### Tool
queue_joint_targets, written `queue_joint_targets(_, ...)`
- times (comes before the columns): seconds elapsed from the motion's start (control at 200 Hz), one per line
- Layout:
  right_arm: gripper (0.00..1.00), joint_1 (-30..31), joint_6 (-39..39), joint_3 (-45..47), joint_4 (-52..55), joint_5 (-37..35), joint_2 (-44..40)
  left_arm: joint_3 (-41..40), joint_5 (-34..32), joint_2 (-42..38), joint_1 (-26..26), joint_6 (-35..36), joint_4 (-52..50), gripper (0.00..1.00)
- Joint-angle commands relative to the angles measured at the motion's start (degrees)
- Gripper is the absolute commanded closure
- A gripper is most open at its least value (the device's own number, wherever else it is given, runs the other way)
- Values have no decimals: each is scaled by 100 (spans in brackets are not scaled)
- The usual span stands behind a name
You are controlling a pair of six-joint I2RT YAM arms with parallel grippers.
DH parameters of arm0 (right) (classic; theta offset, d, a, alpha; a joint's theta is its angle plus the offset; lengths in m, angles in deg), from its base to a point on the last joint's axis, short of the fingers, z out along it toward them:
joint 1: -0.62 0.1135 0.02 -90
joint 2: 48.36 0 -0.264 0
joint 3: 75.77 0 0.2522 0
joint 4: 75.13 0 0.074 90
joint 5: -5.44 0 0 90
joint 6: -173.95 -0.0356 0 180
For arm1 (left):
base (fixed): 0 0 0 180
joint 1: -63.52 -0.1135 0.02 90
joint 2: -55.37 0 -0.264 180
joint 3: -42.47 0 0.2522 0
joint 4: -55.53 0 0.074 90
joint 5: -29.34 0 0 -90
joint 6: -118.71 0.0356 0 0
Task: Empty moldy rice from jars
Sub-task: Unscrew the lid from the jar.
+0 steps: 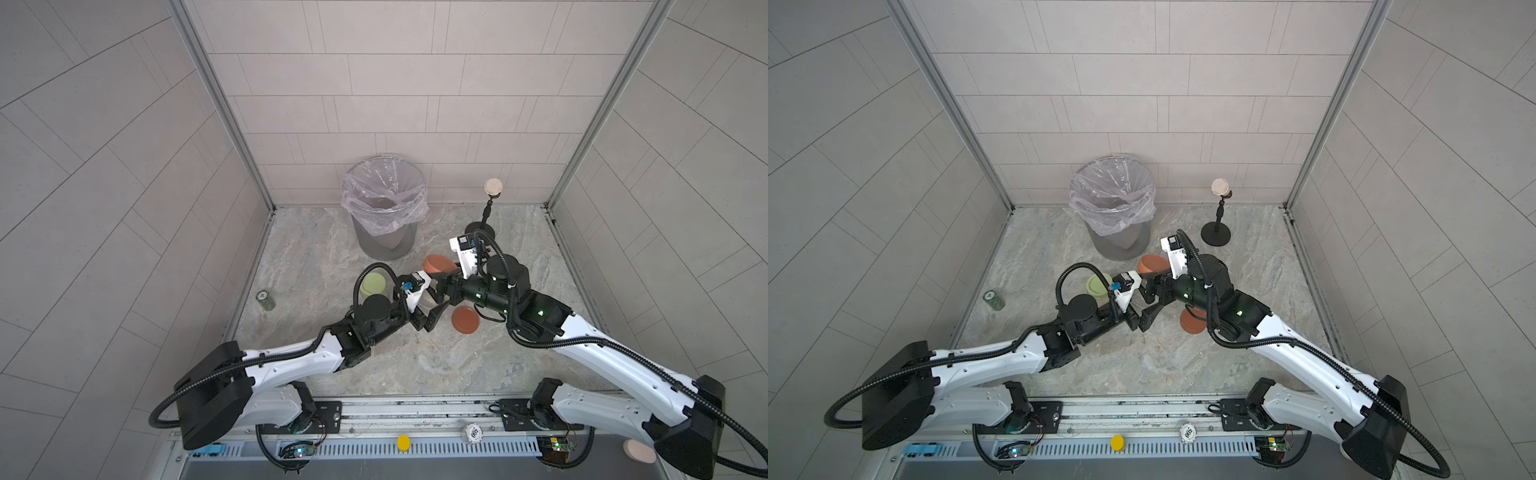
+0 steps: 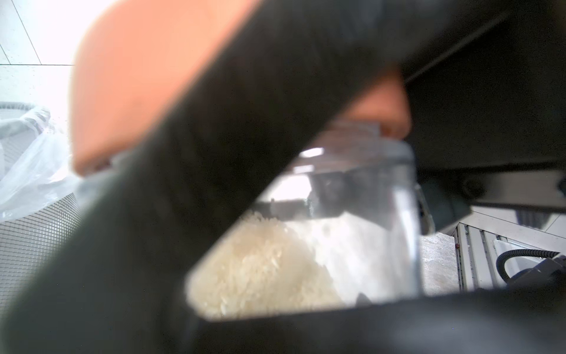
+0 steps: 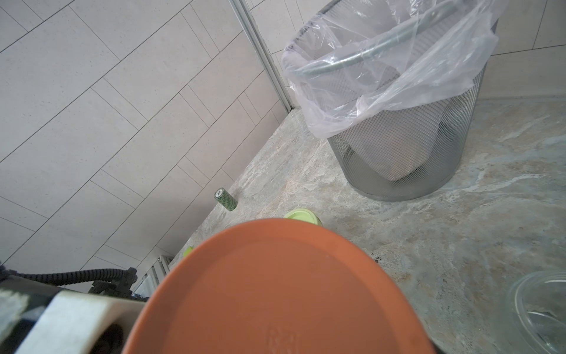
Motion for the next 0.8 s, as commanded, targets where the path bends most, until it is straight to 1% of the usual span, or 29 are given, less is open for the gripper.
queue_joint_targets(0.0, 58, 41, -47, -29, -485, 26, -163, 47, 27, -34, 38, 106, 489, 22)
queue_joint_targets(0.075, 58, 44, -47, -14, -471, 30, -167, 45, 18, -33, 40, 100, 515, 22)
queue_joint_targets(0.09, 58, 41, -47, -14, -475, 39, -174, 51, 10, -27, 44, 110, 515, 25)
queue_joint_targets(0.14, 58, 49, -47, -6, -471, 47, -179, 63, 27, -10, 37, 139, 515, 40)
queue_joint_targets(0.195, 58, 50, -43, -10, -445, 63, -192, 68, 31, 2, 40, 155, 507, 47)
queue_joint_targets(0.24, 57, 54, -38, -21, -406, 60, -196, 90, 49, 10, 40, 181, 475, 57)
queue_joint_targets(0.295, 55, 55, -33, -40, -364, 60, -219, 117, 51, 5, 32, 194, 406, 61)
queue_joint_targets(0.335, 53, 50, -32, -39, -357, 44, -243, 117, 58, 7, 28, 207, 393, 67)
queue_joint_targets(0.4, 50, 51, -13, -44, -305, 21, -289, 135, 55, -15, 37, 221, 345, 70)
queue_joint_targets(0.45, 44, 52, 15, -38, -275, 20, -312, 150, 59, -18, 35, 230, 310, 74)
queue_joint_targets(0.5, 28, 52, 14, -36, -211, -30, -334, 169, 59, -23, 30, 270, 264, 78)
queue_joint_targets(0.575, 16, 53, 7, -57, -68, -191, -388, 179, 39, -32, 40, 289, 212, 84)
queue_joint_targets(0.7, 5, 51, -11, -90, 181, -538, -554, 153, 23, -81, 30, 317, 207, 92)
queue_joint_targets(0.725, 1, 50, -12, -103, 235, -606, -591, 136, 4, -90, 33, 315, 215, 93)
queue_joint_targets(0.796, 1, 51, 5, -115, 347, -709, -689, 113, -19, -123, 29, 335, 251, 97)
